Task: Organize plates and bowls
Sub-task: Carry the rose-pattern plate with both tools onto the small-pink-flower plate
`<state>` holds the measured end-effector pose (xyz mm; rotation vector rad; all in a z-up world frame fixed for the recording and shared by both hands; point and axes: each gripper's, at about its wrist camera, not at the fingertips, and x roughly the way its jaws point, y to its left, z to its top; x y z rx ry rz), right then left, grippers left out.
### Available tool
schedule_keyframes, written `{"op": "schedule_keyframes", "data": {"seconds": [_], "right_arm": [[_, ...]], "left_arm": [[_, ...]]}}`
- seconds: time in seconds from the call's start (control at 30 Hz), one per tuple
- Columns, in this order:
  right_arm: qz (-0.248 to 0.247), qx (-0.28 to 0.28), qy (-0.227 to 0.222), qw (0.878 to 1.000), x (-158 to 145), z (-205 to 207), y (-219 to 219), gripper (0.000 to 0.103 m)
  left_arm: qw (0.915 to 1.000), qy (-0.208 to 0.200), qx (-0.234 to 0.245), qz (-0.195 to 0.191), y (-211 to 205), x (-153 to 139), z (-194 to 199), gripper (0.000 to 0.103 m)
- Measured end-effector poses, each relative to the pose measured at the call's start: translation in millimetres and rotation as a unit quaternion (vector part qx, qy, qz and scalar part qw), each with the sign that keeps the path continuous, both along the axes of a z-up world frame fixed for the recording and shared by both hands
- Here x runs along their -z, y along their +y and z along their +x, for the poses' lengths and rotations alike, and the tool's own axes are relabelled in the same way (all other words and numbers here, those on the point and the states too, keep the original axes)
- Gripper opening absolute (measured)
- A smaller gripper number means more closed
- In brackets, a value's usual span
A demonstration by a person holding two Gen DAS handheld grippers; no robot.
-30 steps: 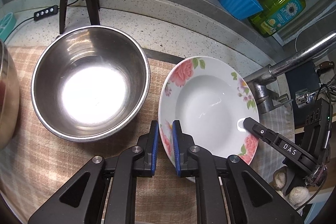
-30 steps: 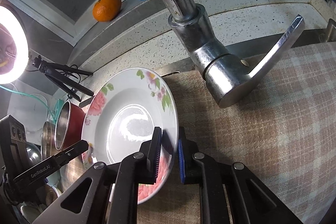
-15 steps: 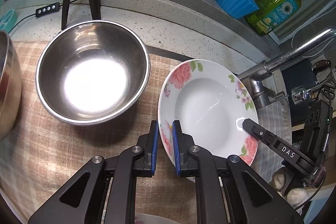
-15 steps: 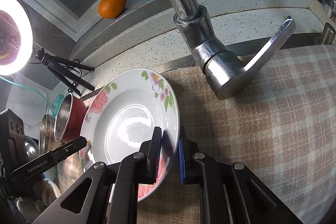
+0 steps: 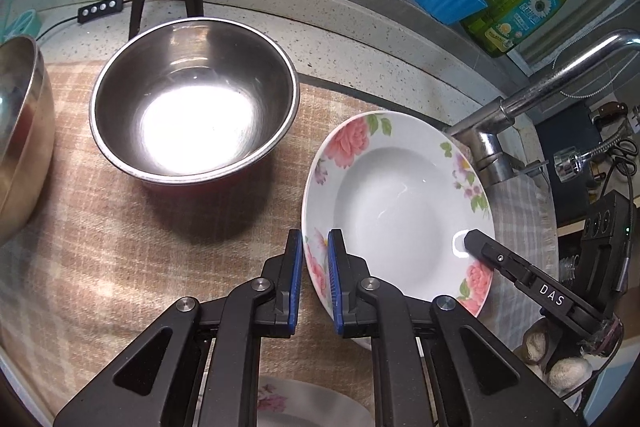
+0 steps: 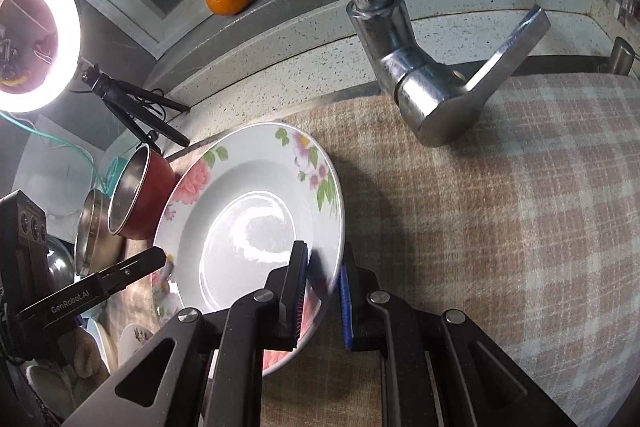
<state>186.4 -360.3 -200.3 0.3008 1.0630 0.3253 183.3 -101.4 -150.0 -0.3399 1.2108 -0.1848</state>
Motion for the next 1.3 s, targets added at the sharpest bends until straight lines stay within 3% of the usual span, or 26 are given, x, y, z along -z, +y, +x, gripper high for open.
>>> {"op": "schedule_keyframes", "data": {"seconds": [0.13,0.27,1.3], "right_arm": [[-0.001,-0.004,-0.006,1.0,-3.8,-3.1,0.1,0.014],[-0.002,-0.009,-0.014,1.0,-9.0,-6.1,-0.5,0.014],[-0.019,-0.053,-0.064,0.996,-37.8,-60.9,38.0,0.014]], "left_arm": [[0.998,-0.042,0.021,0.043,-10.6,-15.9,-9.2,0.01],[0.9993,-0.032,0.013,0.015,-1.7,-16.2,-7.8,0.01],[0.9979,-0.061,-0.022,0.004,36.0,-42.3,-68.0,0.01]]}}
